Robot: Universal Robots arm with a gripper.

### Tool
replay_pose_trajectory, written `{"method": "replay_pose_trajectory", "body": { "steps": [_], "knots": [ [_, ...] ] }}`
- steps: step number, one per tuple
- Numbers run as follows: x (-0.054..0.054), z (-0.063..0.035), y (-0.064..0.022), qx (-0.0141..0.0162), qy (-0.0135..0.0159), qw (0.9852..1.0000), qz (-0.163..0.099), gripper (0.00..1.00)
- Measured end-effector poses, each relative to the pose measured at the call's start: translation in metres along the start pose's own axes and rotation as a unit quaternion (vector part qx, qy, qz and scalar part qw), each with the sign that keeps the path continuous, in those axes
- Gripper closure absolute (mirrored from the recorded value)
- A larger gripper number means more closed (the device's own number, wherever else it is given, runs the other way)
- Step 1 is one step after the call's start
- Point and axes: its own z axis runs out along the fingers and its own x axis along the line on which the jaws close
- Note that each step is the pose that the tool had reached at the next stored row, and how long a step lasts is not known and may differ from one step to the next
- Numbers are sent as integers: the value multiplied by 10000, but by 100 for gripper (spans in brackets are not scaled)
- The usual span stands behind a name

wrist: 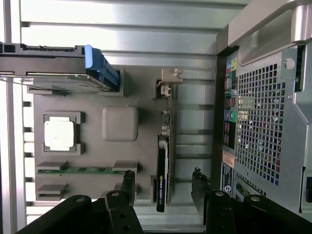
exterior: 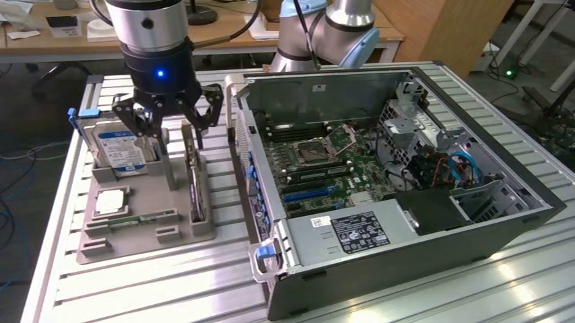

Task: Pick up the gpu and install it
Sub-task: 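Pick up the gpu and move the gpu toward the slot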

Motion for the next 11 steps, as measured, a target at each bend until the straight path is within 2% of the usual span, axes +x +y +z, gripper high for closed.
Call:
{"method": "replay_pose_trajectory", "body": {
  "steps": [11],
  "knots": [
    [2, 68, -18, 3, -3, 10000, 0, 41]
  ]
}}
